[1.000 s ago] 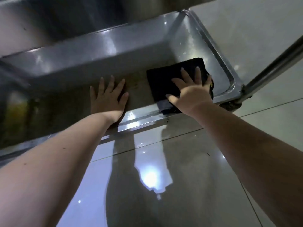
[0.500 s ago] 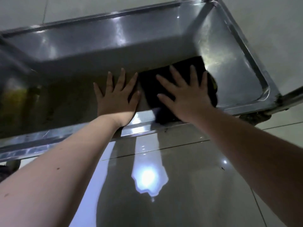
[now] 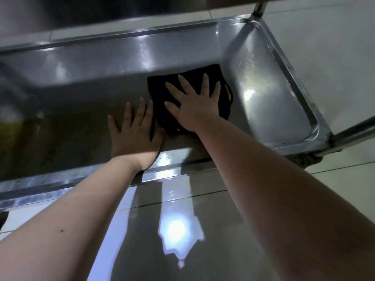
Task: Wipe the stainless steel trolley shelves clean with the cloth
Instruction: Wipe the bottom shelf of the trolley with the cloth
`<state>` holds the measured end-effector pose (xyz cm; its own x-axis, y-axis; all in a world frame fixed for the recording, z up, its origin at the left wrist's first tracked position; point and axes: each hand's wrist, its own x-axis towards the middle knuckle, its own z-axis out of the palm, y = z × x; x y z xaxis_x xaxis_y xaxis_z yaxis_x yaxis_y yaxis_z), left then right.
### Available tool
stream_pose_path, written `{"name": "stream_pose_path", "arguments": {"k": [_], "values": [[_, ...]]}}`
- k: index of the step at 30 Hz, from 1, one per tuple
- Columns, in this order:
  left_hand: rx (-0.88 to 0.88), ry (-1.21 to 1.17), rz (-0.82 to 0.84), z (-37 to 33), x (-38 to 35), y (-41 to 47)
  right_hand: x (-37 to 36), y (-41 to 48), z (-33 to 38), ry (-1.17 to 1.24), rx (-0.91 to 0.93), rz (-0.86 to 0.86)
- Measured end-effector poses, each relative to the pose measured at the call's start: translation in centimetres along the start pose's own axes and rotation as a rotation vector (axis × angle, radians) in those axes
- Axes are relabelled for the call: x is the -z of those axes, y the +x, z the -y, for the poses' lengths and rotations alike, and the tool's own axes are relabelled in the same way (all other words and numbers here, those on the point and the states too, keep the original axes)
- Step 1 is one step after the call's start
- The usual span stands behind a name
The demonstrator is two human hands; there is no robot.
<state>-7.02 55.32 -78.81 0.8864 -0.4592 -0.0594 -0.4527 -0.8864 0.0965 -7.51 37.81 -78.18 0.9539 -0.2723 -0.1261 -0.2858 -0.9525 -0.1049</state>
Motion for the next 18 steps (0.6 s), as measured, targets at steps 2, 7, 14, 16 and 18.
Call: {"name": "stream_pose_path", "arguments": {"k": [2,7,14,16,18], "values": [[-0.008,0.008,0.007,0.1,0.0,0.0,0.2,0.5,-2.8,-0.005,-0.016,-0.021],[-0.023,-0.005,0.002,-0.2,-0.1,0.3,2.2,0.3,-15.5,0.058,-0.375,0.010],[-0.022,0.014,-0.008,-0.4,-0.5,0.5,-0.2,-7.2,-7.4,-0.017,-0.184,-0.011],[-0.021,0.007,-0.008,-0.2,-0.5,0.5,-1.2,-10.0,-3.8,-0.013,-0.031,0.010],[-0.024,0.003,-0.009,-0.1,-0.4,0.3,-1.1,-10.8,-3.7,0.017,0.017,0.041]]}}
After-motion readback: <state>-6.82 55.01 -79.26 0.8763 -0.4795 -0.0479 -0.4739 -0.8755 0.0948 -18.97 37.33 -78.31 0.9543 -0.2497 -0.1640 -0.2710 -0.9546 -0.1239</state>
